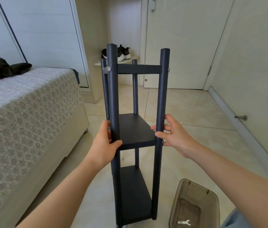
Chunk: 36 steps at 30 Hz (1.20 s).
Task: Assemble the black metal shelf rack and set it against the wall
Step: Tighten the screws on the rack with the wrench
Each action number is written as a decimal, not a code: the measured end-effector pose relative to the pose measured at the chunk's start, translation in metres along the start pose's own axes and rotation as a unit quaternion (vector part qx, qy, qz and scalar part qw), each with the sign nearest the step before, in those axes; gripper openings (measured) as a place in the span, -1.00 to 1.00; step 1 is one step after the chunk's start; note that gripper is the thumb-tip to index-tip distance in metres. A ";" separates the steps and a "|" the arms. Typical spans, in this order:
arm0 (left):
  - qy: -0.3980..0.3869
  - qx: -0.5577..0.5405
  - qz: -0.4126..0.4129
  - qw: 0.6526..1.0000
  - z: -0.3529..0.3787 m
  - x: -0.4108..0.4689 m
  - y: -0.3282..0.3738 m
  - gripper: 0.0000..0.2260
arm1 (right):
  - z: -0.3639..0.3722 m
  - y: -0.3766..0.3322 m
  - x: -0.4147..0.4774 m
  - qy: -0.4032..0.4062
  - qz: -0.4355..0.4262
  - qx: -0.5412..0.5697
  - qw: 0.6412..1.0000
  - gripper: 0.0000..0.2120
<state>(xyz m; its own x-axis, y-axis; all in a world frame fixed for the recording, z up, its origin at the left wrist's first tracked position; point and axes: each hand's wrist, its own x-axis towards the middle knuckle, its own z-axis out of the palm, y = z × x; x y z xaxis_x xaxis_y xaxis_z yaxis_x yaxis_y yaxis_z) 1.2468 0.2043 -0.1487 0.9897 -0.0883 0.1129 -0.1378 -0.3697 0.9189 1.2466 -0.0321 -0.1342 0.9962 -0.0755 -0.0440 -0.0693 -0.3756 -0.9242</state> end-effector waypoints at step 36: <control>-0.008 0.055 0.002 0.998 0.071 0.026 0.025 -0.68 | -0.042 -0.058 -0.026 0.145 -0.130 0.030 0.980 -0.72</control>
<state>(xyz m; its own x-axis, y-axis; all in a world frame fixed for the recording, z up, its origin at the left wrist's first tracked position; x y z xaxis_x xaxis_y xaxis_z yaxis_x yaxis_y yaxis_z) 1.2666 0.1272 -0.1495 0.9885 -0.1046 0.1092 -0.1459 -0.4686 0.8713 1.2224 -0.0469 -0.0637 0.9220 -0.2475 0.2979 0.1970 -0.3625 -0.9109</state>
